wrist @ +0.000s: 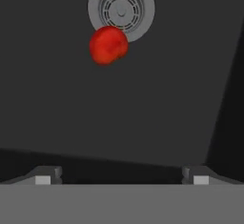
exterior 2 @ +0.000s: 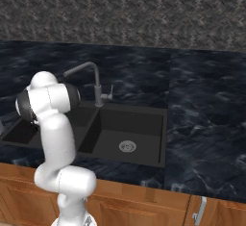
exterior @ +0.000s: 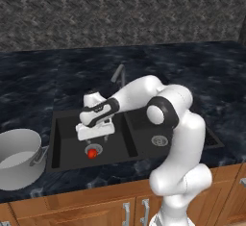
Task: Dump the tomato from the pot into the sink. Then turn on the water and wash the tomato. Then turn off the water and put the tomato back in the pot.
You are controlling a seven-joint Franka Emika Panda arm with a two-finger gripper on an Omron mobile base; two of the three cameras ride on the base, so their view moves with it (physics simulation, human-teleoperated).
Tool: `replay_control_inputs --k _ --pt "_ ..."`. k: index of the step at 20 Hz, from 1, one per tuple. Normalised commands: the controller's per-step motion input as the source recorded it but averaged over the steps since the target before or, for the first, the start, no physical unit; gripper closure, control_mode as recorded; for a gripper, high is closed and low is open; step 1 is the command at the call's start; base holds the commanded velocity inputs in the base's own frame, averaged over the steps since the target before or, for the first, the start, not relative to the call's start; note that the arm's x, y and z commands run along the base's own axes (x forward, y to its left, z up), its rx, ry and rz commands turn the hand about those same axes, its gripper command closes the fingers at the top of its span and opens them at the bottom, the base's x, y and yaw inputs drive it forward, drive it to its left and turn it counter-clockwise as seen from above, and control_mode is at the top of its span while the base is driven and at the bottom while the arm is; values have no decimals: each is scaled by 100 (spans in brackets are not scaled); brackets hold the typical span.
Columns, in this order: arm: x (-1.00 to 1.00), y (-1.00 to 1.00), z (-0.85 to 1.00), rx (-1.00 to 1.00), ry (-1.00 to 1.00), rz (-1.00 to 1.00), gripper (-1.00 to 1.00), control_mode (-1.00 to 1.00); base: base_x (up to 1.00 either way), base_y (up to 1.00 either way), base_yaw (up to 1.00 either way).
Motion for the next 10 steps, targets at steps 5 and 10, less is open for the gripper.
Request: replay_control_inputs --k 5,10 --pt "7 3 -42 -4 6 0 -100 -100 0 0 0" --pt "15 0 -31 -3 5 0 -100 -100 0 0 0"
